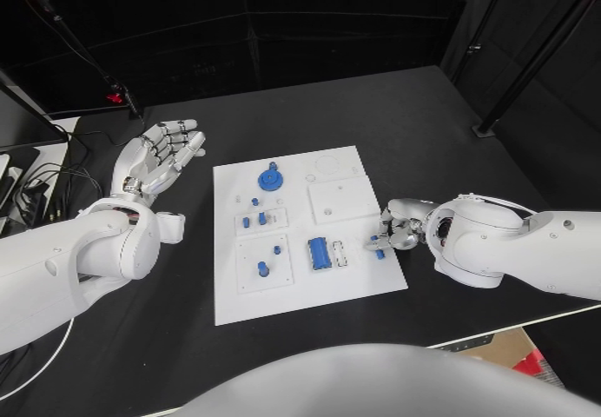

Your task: Assemble the parts on the task board

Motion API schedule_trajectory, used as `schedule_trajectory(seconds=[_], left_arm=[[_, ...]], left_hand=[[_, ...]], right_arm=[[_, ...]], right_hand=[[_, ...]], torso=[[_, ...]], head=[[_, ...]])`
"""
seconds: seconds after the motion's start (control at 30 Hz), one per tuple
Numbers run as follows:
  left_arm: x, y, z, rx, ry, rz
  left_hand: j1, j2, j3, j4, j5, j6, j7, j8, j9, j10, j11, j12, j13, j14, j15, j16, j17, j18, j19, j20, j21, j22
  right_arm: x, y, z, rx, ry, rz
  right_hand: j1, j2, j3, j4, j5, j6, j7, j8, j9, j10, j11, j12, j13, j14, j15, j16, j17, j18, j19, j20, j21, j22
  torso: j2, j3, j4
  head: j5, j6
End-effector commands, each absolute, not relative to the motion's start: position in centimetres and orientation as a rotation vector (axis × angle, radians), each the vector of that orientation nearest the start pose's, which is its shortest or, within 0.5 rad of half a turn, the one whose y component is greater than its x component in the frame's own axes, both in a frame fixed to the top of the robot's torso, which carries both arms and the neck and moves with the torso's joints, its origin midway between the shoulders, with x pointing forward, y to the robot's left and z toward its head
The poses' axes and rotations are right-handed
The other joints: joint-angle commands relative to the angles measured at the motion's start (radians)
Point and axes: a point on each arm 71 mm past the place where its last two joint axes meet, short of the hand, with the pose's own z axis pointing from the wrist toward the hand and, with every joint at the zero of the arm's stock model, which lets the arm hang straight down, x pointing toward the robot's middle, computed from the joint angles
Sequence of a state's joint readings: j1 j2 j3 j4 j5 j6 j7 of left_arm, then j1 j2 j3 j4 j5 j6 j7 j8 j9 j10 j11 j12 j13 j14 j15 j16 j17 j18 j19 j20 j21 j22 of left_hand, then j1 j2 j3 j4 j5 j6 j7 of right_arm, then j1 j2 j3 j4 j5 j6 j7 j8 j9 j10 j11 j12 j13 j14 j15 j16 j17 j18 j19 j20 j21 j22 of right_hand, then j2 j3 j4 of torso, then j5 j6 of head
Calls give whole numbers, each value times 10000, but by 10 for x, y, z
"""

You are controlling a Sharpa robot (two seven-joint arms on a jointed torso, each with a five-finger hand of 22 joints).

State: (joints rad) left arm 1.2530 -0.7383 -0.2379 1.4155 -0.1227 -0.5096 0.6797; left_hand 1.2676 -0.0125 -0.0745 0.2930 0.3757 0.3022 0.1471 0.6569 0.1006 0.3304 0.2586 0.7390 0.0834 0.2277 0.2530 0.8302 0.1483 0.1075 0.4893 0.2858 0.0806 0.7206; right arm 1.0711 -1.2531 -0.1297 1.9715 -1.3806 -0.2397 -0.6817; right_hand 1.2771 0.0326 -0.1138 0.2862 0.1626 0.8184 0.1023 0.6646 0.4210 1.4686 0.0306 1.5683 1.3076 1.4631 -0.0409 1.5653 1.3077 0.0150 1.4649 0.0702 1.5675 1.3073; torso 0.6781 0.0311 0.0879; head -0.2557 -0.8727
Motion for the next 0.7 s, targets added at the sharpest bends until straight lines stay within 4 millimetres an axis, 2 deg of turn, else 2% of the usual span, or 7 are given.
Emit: schedule_trajectory(seconds=[0.03,0.37,0.53,0.7], left_arm=[[490,196,-198,-7055,12100,-14668],[490,196,-198,-7054,12105,-14691],[490,196,-198,-7054,12106,-14690],[490,196,-198,-7058,12107,-14677]], left_hand=[[21,113,-41,-4,47,-68,1482,36,-15,-72,-12,34,-8,66,-17,57,-8,-85,14,31,31,-16],[21,113,-41,-4,47,-68,1482,36,-15,-72,-12,34,-8,66,-17,57,-8,-85,14,31,31,-16],[21,113,-41,-4,47,-68,1482,36,-15,-72,-12,34,-8,66,-17,57,-8,-85,14,31,31,-16],[21,113,-41,-4,47,-68,1482,36,-15,-72,-12,34,-8,66,-17,57,-8,-85,14,31,31,-16]], right_arm=[[348,-290,-250,2274,21744,663],[349,-284,-255,1383,22264,140],[349,-282,-256,1213,22394,76],[348,-281,-256,1339,22423,376]], right_hand=[[205,33,-55,-26,-51,-22,-21,-94,-225,1022,52,25,2632,1077,75,55,2631,-150,1059,77,33,2635],[680,98,-44,-110,-121,-71,1,-201,-376,1022,71,25,2632,1077,98,55,2631,-150,1059,95,33,2635],[1081,157,39,-248,-150,-116,14,-379,-546,1022,88,25,2632,1077,120,55,2631,-150,1059,114,33,2635],[1829,295,354,-601,-258,-68,8,-756,-866,1022,88,25,2632,1077,121,55,2631,-150,1059,121,33,2635]], torso=[[4,10,2],[2,1,-9],[0,8,-3],[3,3,-9]], head=[[-14,1],[-14,1],[-20,1],[-24,1]])
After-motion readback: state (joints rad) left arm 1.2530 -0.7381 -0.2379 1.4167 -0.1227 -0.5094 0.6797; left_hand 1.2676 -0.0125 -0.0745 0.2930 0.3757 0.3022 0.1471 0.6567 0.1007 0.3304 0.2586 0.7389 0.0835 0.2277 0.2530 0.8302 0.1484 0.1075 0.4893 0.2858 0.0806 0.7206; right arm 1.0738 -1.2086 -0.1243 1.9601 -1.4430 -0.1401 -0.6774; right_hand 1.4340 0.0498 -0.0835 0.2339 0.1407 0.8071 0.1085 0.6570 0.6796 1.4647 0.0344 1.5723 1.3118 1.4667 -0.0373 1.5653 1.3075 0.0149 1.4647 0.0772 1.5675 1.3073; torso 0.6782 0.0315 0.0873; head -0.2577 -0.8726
